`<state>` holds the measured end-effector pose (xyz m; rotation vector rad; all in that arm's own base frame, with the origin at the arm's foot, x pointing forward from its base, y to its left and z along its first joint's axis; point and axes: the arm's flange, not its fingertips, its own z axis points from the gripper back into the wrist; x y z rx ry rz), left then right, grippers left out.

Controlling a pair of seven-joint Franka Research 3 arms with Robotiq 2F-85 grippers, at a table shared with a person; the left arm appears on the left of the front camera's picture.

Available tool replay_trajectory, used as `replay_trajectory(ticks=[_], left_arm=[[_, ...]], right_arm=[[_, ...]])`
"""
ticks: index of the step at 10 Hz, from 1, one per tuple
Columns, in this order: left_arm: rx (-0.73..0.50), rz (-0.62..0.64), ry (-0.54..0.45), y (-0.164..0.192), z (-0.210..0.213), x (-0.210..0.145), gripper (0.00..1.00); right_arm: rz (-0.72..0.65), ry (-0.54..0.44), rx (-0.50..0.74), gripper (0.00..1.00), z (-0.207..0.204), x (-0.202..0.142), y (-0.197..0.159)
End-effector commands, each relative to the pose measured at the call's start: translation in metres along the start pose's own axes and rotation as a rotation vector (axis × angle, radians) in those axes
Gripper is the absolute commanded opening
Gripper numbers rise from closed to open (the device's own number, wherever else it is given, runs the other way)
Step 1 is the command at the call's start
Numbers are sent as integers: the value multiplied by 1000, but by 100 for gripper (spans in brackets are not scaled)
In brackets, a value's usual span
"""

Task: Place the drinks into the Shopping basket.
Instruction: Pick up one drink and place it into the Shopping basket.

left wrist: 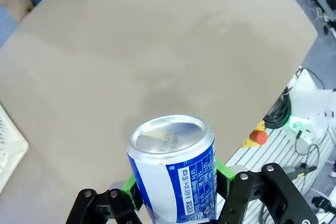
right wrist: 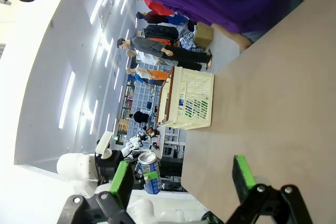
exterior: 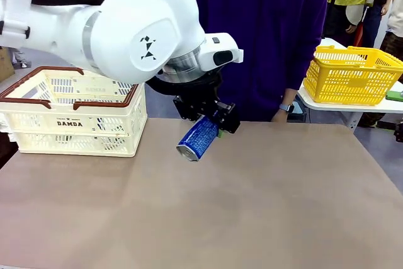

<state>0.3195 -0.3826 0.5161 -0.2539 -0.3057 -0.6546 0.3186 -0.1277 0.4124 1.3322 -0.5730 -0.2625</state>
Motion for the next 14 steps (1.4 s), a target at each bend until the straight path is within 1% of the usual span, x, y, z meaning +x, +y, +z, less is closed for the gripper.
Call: replay_trajectory(ticks=[1, 2, 3, 4, 5, 6, 7, 8, 9, 10, 11, 13, 14], left_arm=[[5, 9, -3, 5, 1, -3, 0], [42, 170, -90, 63, 20, 12, 0], [49, 205, -101, 126, 40, 16, 0], [10, 241, -192, 184, 67, 10, 0], [-1, 298, -263, 230, 87, 3, 0], [18, 404, -300, 266, 94, -1, 0], [19, 471, -243, 298, 98, -8, 0], [6, 536, -206, 330, 102, -20, 0], [70, 558, -214, 344, 106, -29, 0], [91, 639, -387, 335, 117, -34, 0], [60, 546, -224, 351, 103, -35, 0], [60, 546, -224, 351, 103, -35, 0], [69, 581, -247, 354, 102, -37, 0]], right_arm=[[-1, -4, 14, 100, 0, 1, 3], [-1, -4, 14, 100, 0, 1, 3], [-1, -4, 14, 100, 0, 1, 3], [-1, -4, 14, 100, 0, 1, 3], [-1, -4, 14, 100, 0, 1, 3], [-1, -4, 14, 100, 0, 1, 3], [-1, -4, 14, 100, 0, 1, 3], [-1, -4, 14, 100, 0, 1, 3], [-1, -4, 14, 100, 0, 1, 3], [-1, -4, 14, 100, 0, 1, 3], [-1, -4, 14, 100, 0, 1, 3], [-1, -4, 14, 100, 0, 1, 3], [-1, -4, 14, 100, 0, 1, 3]])
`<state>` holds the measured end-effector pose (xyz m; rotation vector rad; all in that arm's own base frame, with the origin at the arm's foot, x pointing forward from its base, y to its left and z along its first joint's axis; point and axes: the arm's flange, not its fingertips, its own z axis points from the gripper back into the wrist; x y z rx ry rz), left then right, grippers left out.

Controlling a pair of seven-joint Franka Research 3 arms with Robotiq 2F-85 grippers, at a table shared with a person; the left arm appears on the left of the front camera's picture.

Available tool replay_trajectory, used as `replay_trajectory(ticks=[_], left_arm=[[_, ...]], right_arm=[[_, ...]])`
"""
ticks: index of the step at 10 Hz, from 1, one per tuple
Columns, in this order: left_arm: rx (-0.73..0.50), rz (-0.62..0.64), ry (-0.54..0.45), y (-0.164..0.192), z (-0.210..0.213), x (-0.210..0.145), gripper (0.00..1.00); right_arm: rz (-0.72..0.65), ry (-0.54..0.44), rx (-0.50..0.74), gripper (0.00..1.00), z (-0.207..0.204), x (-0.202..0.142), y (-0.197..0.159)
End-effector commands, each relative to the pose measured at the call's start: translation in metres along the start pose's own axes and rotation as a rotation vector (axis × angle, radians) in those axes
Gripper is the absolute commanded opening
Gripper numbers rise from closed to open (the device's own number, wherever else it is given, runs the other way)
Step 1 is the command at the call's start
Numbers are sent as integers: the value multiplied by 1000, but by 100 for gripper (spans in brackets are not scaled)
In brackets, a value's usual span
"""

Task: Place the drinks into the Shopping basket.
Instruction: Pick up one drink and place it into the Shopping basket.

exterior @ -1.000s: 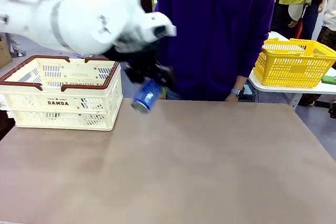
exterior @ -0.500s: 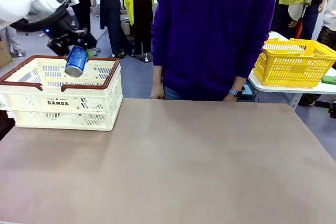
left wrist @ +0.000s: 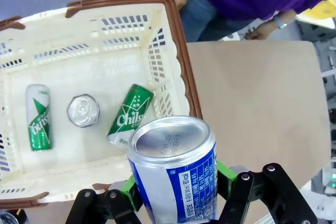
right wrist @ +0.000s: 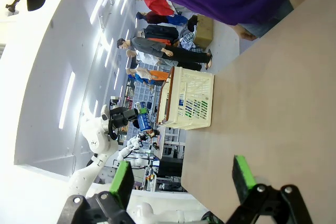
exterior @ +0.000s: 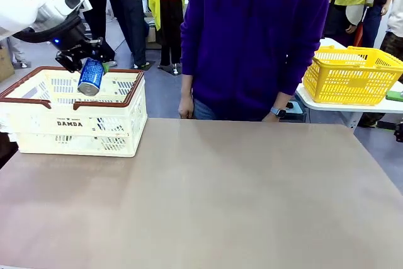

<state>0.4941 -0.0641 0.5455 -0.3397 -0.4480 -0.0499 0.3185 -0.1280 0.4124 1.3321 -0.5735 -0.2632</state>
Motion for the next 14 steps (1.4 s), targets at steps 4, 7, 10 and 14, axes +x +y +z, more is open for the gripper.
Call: replay_trajectory(ticks=[4, 7, 10, 14], left_arm=[[-18, 43, -97, 36, -33, 65, 0], [8, 46, -40, 41, -74, 59, 0], [18, 85, 15, 50, -114, 45, 0], [3, 89, 130, 60, -150, 56, 0]], right_arm=[[-1, -4, 14, 100, -1, 1, 3], [-1, -4, 14, 100, -1, 1, 3], [-1, -4, 14, 100, -1, 1, 3], [-1, -4, 14, 100, -1, 1, 3]])
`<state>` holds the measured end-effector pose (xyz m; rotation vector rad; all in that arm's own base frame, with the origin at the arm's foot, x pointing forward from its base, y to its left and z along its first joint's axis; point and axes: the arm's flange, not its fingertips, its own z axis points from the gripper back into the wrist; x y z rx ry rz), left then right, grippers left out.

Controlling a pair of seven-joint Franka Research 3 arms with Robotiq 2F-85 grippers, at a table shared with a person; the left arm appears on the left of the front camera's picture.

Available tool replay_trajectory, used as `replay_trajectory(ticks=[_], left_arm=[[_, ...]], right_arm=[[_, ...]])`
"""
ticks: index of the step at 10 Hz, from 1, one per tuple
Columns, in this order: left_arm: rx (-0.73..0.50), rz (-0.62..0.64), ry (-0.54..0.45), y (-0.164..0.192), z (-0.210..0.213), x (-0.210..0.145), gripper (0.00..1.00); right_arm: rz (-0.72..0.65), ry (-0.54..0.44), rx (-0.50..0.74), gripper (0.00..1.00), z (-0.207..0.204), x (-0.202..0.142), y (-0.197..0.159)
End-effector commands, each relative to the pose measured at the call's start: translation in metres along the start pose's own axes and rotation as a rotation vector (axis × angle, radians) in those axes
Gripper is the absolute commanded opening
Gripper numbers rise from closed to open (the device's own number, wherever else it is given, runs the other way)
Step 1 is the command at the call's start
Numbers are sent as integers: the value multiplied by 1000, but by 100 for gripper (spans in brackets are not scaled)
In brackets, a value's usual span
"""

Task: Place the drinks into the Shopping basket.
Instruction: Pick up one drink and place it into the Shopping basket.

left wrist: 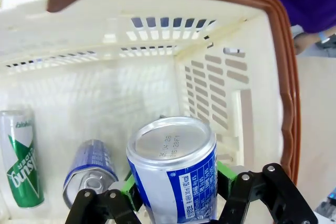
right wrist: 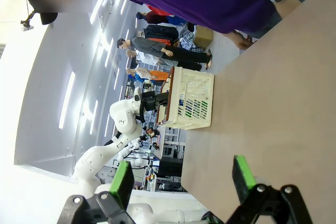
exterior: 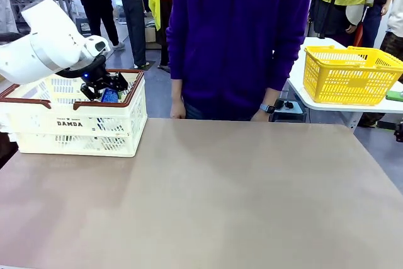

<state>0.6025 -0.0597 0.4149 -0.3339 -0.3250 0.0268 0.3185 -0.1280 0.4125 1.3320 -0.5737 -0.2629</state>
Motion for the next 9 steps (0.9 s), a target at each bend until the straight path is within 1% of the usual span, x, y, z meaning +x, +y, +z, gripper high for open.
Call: replay_trajectory(ticks=[1, 3, 4, 5, 6, 9], left_arm=[[-4, -1, 38, 2, -1, 17, 0], [28, 6, 80, 2, -10, 20, 0], [27, -1, 84, 1, -11, 20, 3], [20, 8, 81, 1, -9, 20, 60], [21, 10, 75, 1, -7, 21, 100], [17, 17, 63, 2, -1, 22, 100]], right_arm=[[-2, -4, 14, 100, -1, 1, 3], [-2, -4, 14, 100, -1, 1, 3], [-2, -4, 14, 100, -1, 1, 3], [-2, -4, 14, 100, -1, 1, 3], [-2, -4, 14, 100, -1, 1, 3], [-2, -4, 14, 100, -1, 1, 3]])
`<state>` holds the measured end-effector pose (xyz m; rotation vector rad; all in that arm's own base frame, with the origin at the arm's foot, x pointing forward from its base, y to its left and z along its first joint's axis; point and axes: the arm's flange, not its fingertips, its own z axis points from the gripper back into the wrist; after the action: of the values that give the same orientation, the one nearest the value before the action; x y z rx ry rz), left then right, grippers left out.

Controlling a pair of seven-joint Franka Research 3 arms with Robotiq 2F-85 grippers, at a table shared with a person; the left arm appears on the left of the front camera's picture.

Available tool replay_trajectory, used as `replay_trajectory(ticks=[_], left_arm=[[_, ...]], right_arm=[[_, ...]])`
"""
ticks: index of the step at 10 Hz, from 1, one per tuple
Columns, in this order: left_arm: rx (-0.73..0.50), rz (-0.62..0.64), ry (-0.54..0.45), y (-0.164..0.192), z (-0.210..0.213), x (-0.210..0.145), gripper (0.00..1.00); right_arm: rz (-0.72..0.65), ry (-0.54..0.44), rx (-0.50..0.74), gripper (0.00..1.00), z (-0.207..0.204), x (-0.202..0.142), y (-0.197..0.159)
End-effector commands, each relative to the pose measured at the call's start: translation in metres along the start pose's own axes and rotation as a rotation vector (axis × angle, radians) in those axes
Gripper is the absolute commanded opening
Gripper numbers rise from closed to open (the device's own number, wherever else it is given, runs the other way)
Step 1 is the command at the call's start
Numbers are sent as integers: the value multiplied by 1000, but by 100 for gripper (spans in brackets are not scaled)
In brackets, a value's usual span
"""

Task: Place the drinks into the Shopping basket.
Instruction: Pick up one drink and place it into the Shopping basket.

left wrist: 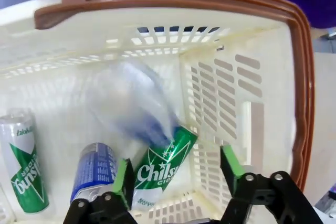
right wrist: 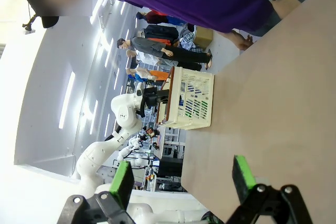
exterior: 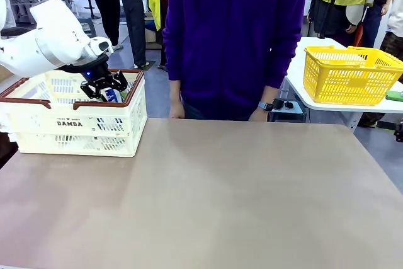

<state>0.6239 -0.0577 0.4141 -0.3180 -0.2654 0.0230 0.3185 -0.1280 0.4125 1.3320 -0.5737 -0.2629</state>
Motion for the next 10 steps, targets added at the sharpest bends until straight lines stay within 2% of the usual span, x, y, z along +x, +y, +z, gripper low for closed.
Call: replay_trajectory(ticks=[1, 3, 5, 7, 8, 9, 10], left_arm=[[-8, 15, -5, 1, 10, 1, 100], [-12, 17, -33, 3, 24, 0, 100], [-90, 1, -87, 5, 63, -5, 100], [-206, -13, -156, 5, 132, -29, 100], [-302, 1, -170, 7, 177, -54, 100], [-411, 10, -123, 15, 207, -73, 100], [-512, -66, -26, 33, 223, -85, 100]], right_arm=[[-2, -4, 14, 100, -1, 1, 3], [-2, -4, 14, 100, -1, 1, 3], [-2, -4, 14, 100, -1, 1, 3], [-2, -4, 14, 100, -1, 1, 3], [-2, -4, 14, 100, -1, 1, 3], [-2, -4, 14, 100, -1, 1, 3], [-2, -4, 14, 100, -1, 1, 3]])
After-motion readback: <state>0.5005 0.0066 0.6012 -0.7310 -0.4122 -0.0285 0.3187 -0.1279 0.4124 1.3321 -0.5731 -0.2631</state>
